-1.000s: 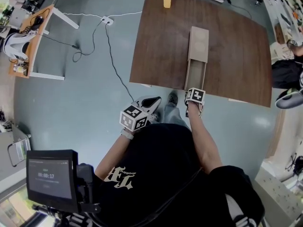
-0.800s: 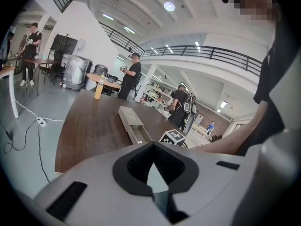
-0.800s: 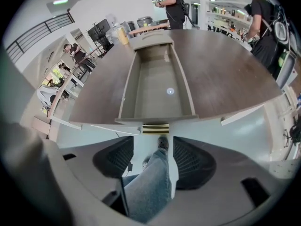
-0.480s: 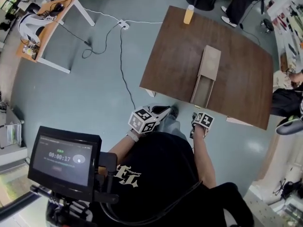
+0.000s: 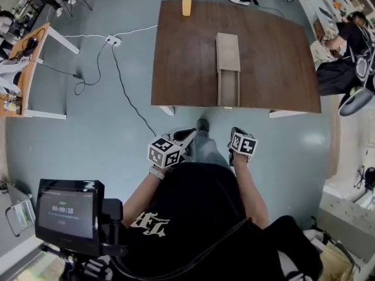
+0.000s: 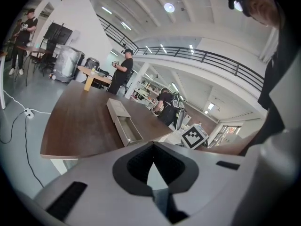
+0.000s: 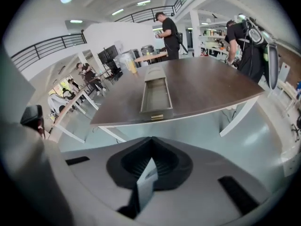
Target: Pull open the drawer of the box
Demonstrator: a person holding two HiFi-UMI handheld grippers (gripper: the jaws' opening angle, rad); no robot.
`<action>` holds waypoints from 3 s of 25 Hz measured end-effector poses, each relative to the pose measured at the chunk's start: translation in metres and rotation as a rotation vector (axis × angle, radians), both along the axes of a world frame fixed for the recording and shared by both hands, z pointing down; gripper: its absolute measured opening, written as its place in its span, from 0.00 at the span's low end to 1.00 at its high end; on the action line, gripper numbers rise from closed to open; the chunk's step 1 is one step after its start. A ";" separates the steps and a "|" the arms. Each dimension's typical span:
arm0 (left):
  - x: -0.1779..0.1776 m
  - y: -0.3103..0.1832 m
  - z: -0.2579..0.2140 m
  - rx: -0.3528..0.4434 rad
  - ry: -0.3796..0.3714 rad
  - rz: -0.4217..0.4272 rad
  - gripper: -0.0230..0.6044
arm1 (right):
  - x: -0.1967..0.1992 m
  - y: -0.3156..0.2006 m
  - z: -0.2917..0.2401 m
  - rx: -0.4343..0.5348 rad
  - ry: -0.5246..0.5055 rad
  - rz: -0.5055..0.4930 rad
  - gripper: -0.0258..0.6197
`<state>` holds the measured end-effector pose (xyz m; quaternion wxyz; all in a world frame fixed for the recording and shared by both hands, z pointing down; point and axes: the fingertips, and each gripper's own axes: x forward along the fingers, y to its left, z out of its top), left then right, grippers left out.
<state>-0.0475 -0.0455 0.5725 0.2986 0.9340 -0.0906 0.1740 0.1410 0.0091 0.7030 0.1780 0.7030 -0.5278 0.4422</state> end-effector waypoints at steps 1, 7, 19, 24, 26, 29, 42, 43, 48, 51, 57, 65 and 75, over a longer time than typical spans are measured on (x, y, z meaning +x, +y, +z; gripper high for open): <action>0.004 0.008 0.002 -0.003 0.002 0.010 0.04 | -0.001 0.006 -0.004 0.038 -0.001 -0.012 0.02; 0.018 0.036 0.010 -0.014 0.014 0.042 0.04 | 0.006 0.037 -0.025 0.132 0.010 -0.025 0.02; 0.021 0.037 0.010 -0.022 0.013 0.029 0.04 | -0.012 0.015 -0.094 0.329 0.041 -0.145 0.02; 0.018 0.020 -0.006 0.008 0.034 -0.024 0.04 | -0.022 0.007 -0.131 0.386 0.081 -0.205 0.02; 0.017 0.016 -0.009 0.015 0.041 -0.037 0.04 | -0.024 0.008 -0.142 0.405 0.095 -0.217 0.02; 0.037 0.029 -0.009 0.023 0.038 -0.045 0.04 | -0.006 0.023 -0.151 0.430 0.109 -0.235 0.02; 0.143 0.122 -0.017 0.082 -0.007 0.021 0.04 | 0.063 0.096 -0.167 0.599 0.059 -0.332 0.02; 0.151 0.127 -0.019 0.095 -0.008 0.032 0.04 | 0.068 0.101 -0.165 0.595 0.056 -0.330 0.02; 0.178 0.146 -0.026 0.122 -0.013 0.064 0.04 | 0.091 0.119 -0.160 0.594 0.051 -0.316 0.02; 0.186 0.155 -0.028 0.133 -0.020 0.093 0.04 | 0.101 0.125 -0.158 0.587 0.058 -0.309 0.02; 0.195 0.160 -0.036 0.156 -0.015 0.119 0.04 | 0.112 0.127 -0.165 0.601 0.078 -0.293 0.02; 0.203 0.159 -0.046 0.173 -0.003 0.127 0.04 | 0.113 0.128 -0.179 0.627 0.070 -0.273 0.02; 0.202 0.130 -0.145 0.328 0.157 0.082 0.04 | 0.116 0.119 -0.294 0.836 0.245 -0.339 0.02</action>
